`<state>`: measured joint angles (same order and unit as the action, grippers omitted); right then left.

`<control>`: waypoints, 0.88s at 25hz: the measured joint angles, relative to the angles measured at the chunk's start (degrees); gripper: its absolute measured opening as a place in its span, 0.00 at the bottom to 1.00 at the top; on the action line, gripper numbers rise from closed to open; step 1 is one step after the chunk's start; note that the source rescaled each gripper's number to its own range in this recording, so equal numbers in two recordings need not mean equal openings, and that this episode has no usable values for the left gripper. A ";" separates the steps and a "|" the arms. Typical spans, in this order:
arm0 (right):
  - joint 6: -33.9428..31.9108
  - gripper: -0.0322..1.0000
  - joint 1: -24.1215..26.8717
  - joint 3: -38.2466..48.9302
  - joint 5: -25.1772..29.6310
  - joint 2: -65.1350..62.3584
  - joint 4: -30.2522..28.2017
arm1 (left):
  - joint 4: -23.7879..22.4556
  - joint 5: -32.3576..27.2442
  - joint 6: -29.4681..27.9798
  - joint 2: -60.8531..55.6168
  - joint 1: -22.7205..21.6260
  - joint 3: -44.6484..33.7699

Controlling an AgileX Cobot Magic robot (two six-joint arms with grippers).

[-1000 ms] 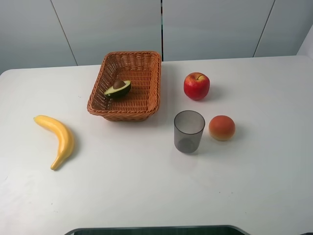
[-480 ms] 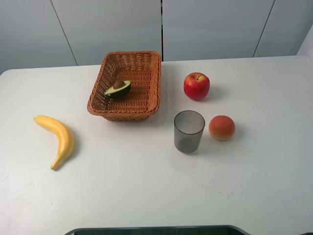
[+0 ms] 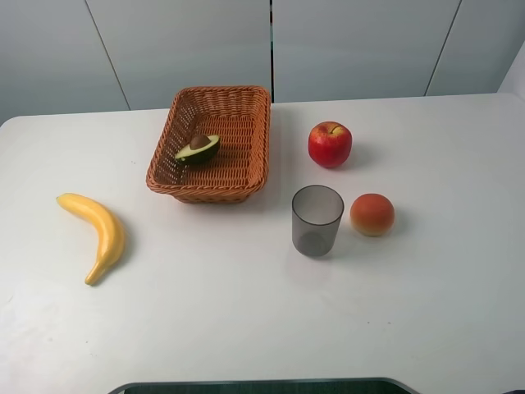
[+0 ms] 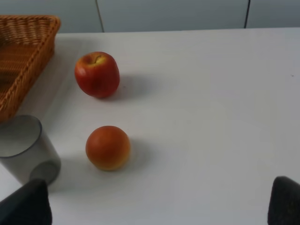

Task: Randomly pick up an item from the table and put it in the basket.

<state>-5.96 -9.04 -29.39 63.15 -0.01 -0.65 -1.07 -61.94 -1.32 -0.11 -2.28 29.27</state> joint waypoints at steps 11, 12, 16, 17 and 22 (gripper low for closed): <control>3.90 1.00 10.23 0.00 -0.14 0.00 -0.10 | 0.00 0.00 0.00 0.00 0.00 0.00; 3.90 1.00 10.75 0.00 -0.14 0.00 -0.10 | 0.00 0.00 0.00 0.00 0.00 0.00; 4.39 1.00 11.05 0.00 -0.14 0.00 0.22 | 0.00 0.00 0.00 0.00 0.00 0.00; 4.39 1.00 11.05 0.00 -0.14 0.00 0.22 | 0.00 0.00 0.00 0.00 0.00 0.00; 4.51 1.00 11.05 0.00 -0.14 0.00 0.32 | 0.00 0.00 0.00 0.00 0.00 0.00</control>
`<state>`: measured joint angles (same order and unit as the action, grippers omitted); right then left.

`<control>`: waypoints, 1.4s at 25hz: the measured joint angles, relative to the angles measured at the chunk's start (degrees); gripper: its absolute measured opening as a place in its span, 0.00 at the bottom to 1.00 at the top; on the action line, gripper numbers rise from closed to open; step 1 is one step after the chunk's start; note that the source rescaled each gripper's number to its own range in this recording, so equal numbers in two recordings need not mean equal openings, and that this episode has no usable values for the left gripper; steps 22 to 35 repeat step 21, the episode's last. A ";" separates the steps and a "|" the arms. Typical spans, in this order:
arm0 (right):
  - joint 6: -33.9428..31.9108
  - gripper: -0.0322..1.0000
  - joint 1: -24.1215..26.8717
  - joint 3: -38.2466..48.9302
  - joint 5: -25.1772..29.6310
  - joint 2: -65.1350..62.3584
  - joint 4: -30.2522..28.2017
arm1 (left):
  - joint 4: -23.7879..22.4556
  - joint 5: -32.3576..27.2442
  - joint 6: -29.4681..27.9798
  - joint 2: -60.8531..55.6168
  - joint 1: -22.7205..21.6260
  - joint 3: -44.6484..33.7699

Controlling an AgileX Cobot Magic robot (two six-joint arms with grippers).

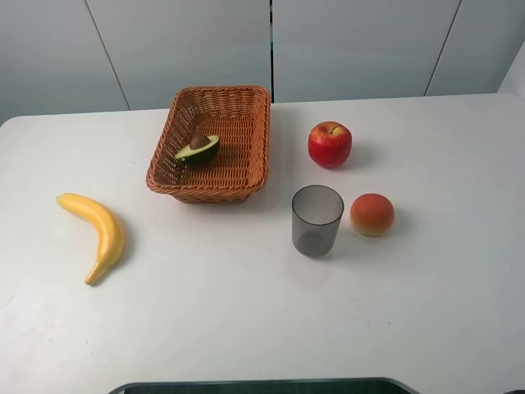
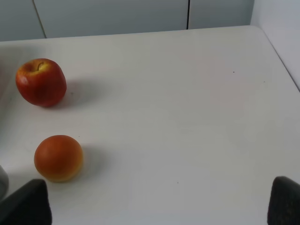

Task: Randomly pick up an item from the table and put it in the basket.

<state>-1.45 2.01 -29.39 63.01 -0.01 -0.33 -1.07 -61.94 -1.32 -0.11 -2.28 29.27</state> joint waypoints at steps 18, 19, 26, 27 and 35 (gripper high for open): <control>0.09 1.00 0.00 0.00 0.00 0.00 0.00 | 0.00 0.00 0.12 0.00 0.00 0.00; 0.09 1.00 0.00 0.00 0.00 0.00 0.00 | 0.00 0.00 0.12 0.00 0.00 0.00; 0.09 1.00 0.00 0.00 0.00 0.00 0.00 | 0.00 0.00 0.32 0.00 0.00 0.00; 0.09 1.00 0.00 0.00 0.00 0.00 0.00 | 0.00 0.00 0.32 0.00 0.00 0.00; 0.09 1.00 0.00 0.00 0.00 0.00 0.00 | 0.00 0.00 0.32 0.00 0.00 0.00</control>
